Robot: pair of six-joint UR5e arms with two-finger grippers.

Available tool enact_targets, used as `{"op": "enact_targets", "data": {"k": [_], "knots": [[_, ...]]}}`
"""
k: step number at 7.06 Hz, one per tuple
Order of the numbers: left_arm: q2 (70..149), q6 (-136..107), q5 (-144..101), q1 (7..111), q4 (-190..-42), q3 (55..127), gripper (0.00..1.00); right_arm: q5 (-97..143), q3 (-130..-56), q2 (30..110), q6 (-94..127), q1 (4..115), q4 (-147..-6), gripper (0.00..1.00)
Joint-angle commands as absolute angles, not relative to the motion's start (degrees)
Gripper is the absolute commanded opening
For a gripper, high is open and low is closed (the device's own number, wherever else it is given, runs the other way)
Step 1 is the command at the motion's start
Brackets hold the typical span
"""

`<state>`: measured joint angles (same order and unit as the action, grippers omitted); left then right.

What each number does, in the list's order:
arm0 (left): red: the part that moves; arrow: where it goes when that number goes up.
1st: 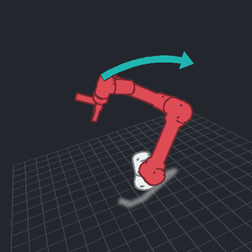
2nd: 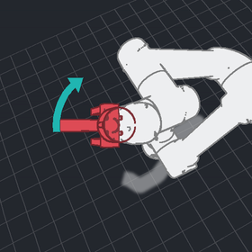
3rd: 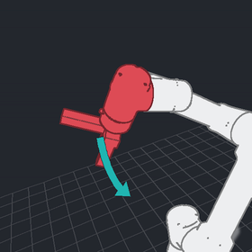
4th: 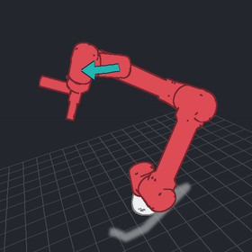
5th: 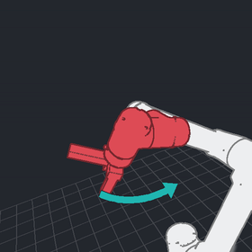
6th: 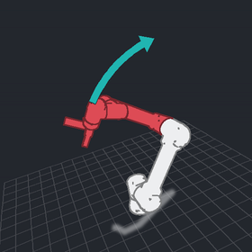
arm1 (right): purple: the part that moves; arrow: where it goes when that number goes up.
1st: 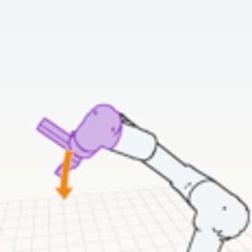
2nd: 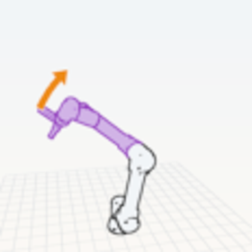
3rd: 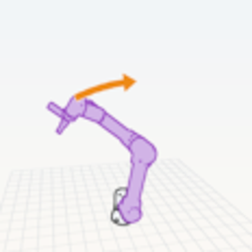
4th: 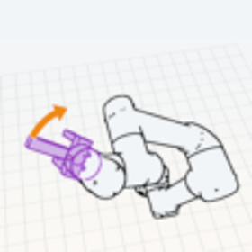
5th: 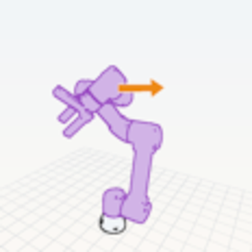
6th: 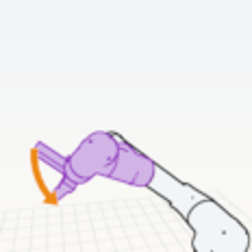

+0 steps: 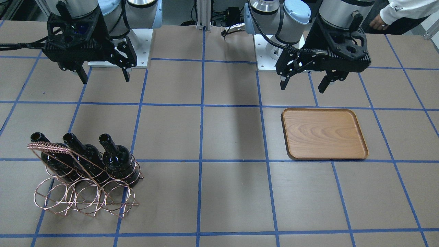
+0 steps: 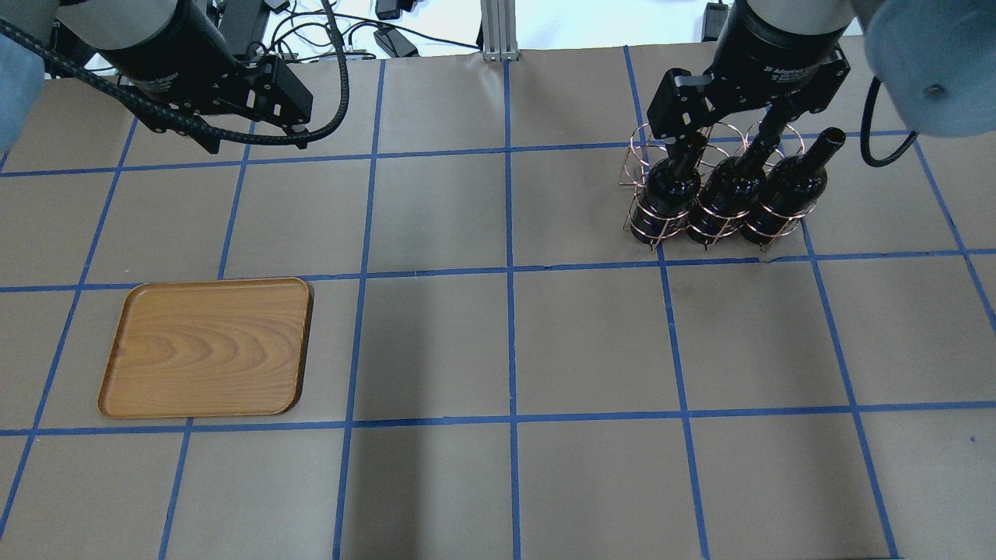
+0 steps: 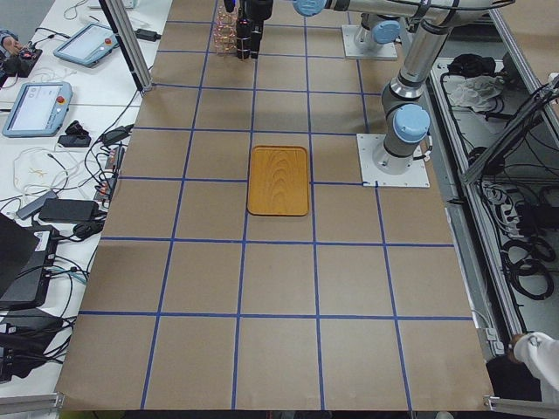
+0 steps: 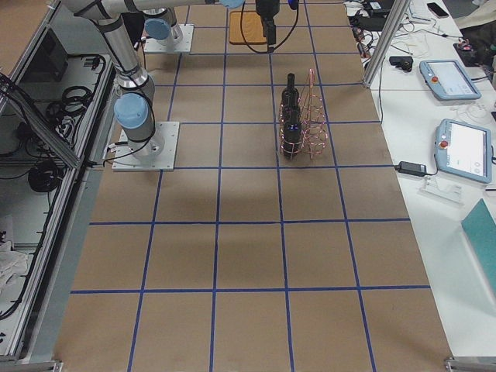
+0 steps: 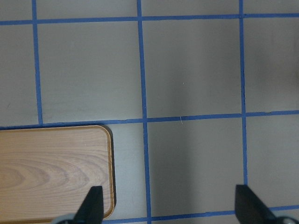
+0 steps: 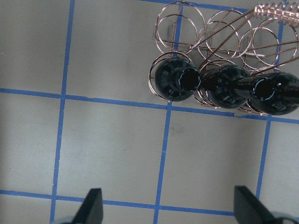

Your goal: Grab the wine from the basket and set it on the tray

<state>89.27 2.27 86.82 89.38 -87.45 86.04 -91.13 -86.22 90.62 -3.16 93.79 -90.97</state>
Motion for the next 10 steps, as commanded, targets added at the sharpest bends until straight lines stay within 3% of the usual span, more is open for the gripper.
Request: {"op": "enact_targets", "data": {"k": [1,10], "knots": [[89.3,2.2,86.8,89.4,-87.5,86.0,1.00,-91.3,-86.2,90.8,-3.2,93.8,-90.9,1.00],[89.5,2.2,86.7,89.4,-87.4,86.0,1.00,-95.1,-86.3,91.0,-2.5,93.6,-89.7,1.00]]}}
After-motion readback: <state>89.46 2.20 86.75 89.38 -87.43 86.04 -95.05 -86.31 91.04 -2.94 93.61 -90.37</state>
